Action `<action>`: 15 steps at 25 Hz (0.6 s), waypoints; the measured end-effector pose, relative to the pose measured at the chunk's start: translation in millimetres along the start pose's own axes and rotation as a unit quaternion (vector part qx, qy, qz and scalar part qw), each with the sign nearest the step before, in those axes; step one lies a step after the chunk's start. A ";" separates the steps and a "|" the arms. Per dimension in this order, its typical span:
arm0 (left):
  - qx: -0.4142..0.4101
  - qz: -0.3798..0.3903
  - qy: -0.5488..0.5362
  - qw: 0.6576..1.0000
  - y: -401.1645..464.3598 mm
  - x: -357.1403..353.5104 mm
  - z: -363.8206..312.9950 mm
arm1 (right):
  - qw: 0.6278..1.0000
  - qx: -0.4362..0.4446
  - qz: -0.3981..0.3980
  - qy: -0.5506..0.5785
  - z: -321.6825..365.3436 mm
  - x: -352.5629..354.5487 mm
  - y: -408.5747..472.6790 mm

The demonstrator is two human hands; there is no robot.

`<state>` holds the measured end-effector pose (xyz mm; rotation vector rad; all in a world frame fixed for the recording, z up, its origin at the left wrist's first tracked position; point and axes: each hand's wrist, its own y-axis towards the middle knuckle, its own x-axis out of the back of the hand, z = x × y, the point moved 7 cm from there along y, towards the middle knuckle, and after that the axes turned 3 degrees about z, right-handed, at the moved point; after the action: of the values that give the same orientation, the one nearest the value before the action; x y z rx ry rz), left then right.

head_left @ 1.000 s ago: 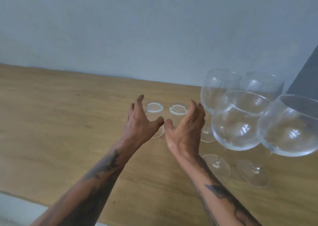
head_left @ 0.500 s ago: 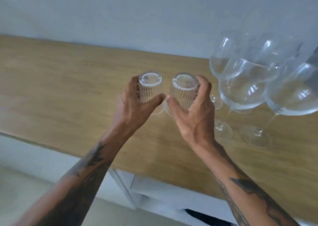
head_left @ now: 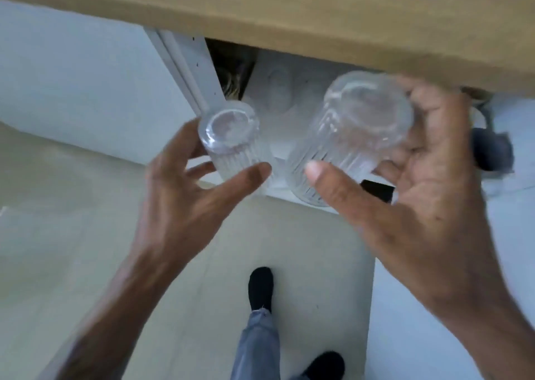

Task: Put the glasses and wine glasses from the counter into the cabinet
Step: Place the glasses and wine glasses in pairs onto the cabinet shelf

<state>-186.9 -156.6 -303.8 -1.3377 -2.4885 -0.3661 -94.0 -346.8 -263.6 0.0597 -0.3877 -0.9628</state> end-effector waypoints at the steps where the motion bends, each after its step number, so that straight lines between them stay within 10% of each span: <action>1: 0.026 0.008 0.000 1.000 4.6 -13.6 20.4 | 1.000 -0.021 -0.014 -0.011 -25.0 -8.1 -0.3; 15: 0.064 -0.059 0.130 0.988 169.0 -108.2 180.5 | 0.957 -0.178 -0.180 -0.138 -253.8 -69.5 129.2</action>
<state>-12.3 -84.7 -496.6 -1.0261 -2.3347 -0.3745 60.8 -246.9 -491.7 -0.3460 -0.4644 -1.3973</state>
